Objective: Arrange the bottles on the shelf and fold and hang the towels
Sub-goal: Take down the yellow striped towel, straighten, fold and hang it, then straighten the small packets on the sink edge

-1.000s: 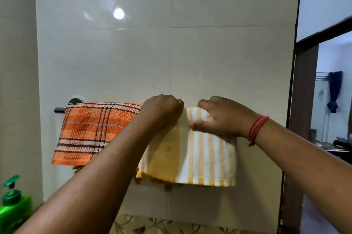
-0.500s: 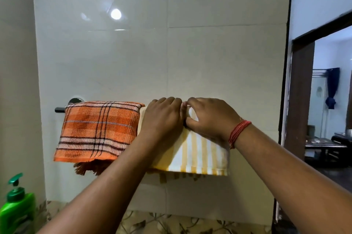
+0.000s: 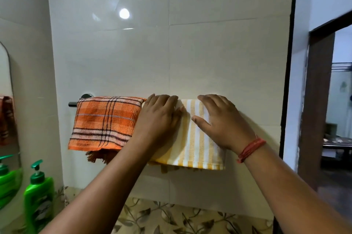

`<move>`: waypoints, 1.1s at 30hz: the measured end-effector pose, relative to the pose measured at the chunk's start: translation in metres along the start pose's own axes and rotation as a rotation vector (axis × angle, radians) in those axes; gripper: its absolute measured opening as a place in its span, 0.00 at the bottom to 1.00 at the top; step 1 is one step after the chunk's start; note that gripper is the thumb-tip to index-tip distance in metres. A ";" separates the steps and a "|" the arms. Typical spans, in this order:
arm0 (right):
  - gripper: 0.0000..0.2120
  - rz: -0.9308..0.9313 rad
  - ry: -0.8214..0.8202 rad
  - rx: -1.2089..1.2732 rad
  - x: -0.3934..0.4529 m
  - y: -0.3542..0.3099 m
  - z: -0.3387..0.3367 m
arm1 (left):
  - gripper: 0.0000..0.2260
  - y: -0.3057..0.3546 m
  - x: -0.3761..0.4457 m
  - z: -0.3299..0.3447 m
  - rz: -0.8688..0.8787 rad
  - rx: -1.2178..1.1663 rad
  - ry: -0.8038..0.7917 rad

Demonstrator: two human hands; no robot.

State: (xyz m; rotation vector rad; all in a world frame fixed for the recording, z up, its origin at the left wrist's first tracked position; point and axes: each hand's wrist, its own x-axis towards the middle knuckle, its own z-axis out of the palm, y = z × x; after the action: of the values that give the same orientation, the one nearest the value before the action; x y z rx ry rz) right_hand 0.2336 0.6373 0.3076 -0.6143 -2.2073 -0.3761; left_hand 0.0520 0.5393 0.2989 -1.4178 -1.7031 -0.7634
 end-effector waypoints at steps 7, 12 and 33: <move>0.16 -0.186 0.509 0.412 -0.065 -0.046 0.032 | 0.23 0.017 -0.088 -0.017 -0.151 0.040 0.114; 0.18 -0.342 0.397 0.671 -0.086 -0.078 0.061 | 0.26 0.018 -0.153 -0.025 -0.379 0.234 0.126; 0.40 -0.680 -0.573 0.893 -0.259 -0.216 0.175 | 0.32 0.114 -0.391 -0.070 -1.267 0.780 -0.251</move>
State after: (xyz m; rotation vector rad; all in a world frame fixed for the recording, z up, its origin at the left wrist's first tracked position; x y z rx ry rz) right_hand 0.1540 0.4558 -0.0170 0.5997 -2.7418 0.5260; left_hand 0.2066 0.3026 -0.0019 0.2262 -2.6363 -0.3892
